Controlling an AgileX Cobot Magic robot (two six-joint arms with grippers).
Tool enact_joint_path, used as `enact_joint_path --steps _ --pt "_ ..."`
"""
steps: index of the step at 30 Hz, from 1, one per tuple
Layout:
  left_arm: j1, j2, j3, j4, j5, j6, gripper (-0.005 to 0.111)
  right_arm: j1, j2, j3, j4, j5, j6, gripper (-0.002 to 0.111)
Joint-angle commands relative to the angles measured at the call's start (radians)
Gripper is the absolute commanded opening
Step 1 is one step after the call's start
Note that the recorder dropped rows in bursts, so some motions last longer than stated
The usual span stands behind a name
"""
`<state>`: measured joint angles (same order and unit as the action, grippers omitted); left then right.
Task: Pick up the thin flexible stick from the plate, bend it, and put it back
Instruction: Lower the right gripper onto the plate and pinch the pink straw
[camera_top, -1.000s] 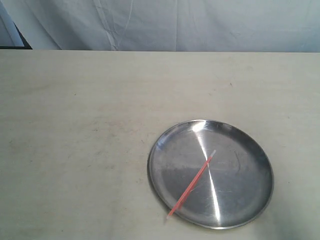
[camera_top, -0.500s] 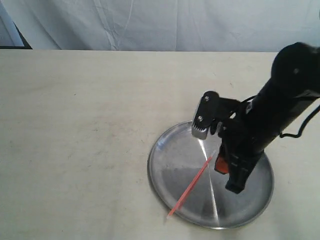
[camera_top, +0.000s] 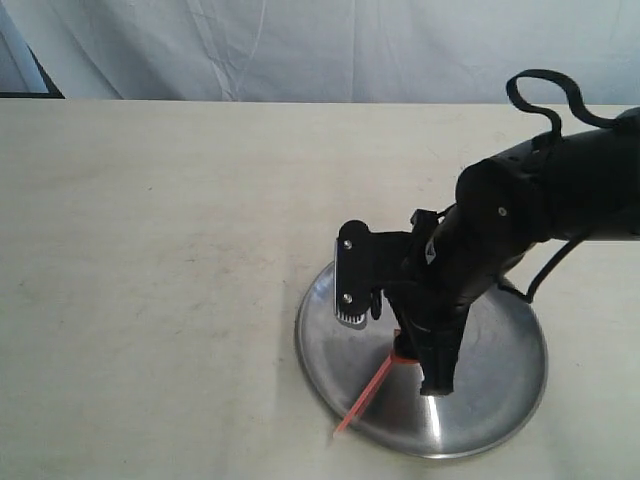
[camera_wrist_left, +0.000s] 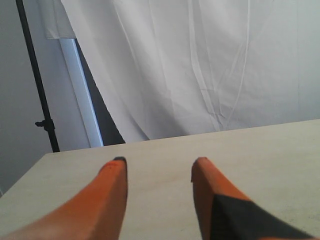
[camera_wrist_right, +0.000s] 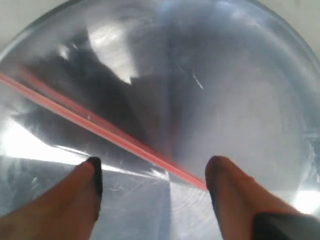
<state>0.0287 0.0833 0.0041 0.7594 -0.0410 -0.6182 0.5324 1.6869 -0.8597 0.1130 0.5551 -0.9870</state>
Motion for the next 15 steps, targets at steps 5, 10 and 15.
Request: enact_joint_path --steps 5,10,15 --pt "0.000 -0.008 -0.004 0.001 -0.007 -0.002 0.042 0.004 0.070 -0.004 -0.015 -0.031 -0.007 0.059" --pt "0.000 -0.008 -0.004 0.001 -0.007 -0.002 0.042 0.004 0.086 -0.004 -0.055 -0.067 -0.009 0.059" --pt "0.000 -0.008 -0.004 0.001 -0.007 -0.002 0.042 0.004 0.115 -0.004 -0.074 -0.101 -0.009 0.059"
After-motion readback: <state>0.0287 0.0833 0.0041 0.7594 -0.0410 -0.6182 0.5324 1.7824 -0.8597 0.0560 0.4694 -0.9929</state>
